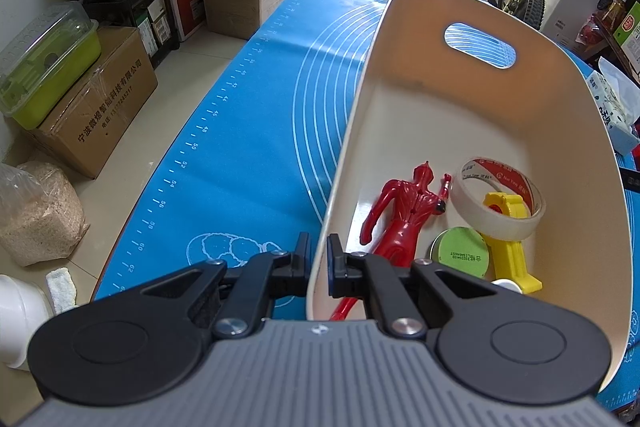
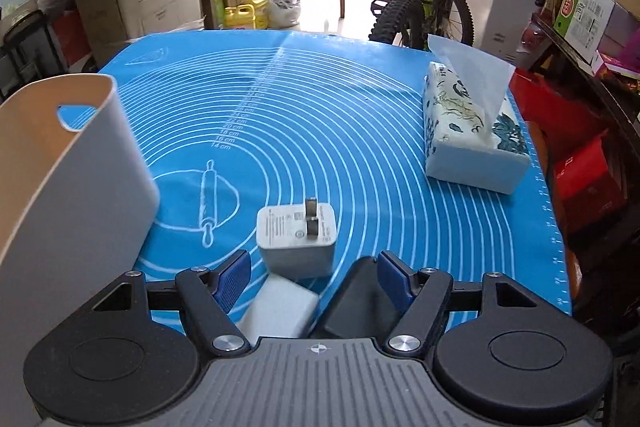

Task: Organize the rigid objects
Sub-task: 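Carry the tape roll into the basket and release it, then grasp the white plug charger on the mat with the right tool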

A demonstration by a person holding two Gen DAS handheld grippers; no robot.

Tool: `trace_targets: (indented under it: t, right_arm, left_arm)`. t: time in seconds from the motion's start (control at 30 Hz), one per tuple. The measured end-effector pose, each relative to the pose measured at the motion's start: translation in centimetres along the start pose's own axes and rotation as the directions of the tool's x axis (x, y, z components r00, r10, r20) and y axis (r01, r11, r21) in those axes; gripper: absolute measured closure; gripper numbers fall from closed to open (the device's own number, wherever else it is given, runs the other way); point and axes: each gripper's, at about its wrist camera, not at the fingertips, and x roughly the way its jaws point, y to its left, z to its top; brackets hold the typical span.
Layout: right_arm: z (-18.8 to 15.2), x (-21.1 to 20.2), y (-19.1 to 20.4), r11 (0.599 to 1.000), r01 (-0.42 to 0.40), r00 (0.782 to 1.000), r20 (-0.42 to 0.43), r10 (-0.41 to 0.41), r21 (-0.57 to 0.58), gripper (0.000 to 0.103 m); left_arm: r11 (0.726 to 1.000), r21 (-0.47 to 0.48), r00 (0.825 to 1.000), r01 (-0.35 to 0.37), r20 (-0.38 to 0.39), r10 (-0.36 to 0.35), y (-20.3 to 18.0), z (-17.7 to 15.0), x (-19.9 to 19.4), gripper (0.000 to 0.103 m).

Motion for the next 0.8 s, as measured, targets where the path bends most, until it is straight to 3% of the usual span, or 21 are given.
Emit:
trace_targets:
  t: [0.2, 0.43, 0.8]
  right_arm:
    - [0.2, 1.6, 0.8, 1.0, 0.02, 1.0, 0.016, -0.019, -0.024, 0.03]
    - [0.4, 2.5, 1.6, 0.999, 0.021, 0.999, 0.033, -0.02, -0.033, 0.052]
    - [-0.5, 0.0, 1.4, 0.999, 0.024, 0.997, 0.078, -0.021, -0.035, 0.053]
  left_arm:
    - [1.0, 0.0, 1.0, -0.002, 0.0, 0.002, -0.1, 0.0, 0.0, 0.094]
    - [1.0, 0.001, 1.0, -0.003, -0.001, 0.003, -0.1, 0.0, 0.1, 0.094]
    - [1.0, -0.001, 1.0, -0.005, 0.0, 0.005, -0.2, 0.0, 0.1, 0.094]
